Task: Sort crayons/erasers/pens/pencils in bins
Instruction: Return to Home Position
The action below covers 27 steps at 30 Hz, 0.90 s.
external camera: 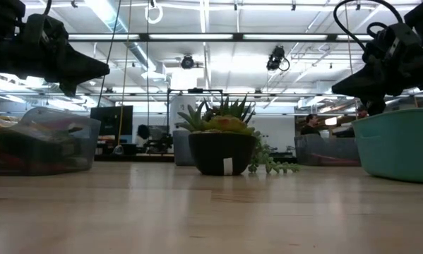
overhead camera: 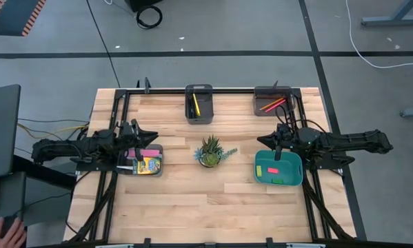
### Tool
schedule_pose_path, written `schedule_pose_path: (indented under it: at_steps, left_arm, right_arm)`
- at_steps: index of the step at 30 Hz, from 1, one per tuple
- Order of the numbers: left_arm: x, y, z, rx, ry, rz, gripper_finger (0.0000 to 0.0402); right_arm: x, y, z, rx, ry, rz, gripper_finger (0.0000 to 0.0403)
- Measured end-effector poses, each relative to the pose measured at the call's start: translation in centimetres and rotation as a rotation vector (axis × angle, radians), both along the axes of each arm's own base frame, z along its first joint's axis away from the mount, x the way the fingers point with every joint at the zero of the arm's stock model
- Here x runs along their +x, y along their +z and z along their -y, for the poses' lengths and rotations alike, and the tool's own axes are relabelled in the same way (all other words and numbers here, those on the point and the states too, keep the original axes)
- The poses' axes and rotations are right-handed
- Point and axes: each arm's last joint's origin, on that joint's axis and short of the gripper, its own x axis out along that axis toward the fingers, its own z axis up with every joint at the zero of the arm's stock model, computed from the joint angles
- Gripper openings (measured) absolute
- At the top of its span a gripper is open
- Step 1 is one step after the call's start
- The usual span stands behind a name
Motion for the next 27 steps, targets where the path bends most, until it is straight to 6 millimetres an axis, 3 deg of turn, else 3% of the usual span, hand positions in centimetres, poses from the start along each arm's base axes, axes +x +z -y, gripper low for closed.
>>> schedule_pose_path:
  at_steps: [27]
  left_arm:
    - [0.0,0.0,0.0,0.0,0.0,0.0,0.006]
  right_arm:
    - [0.0,0.0,0.0,0.0,0.0,0.0,0.0017]
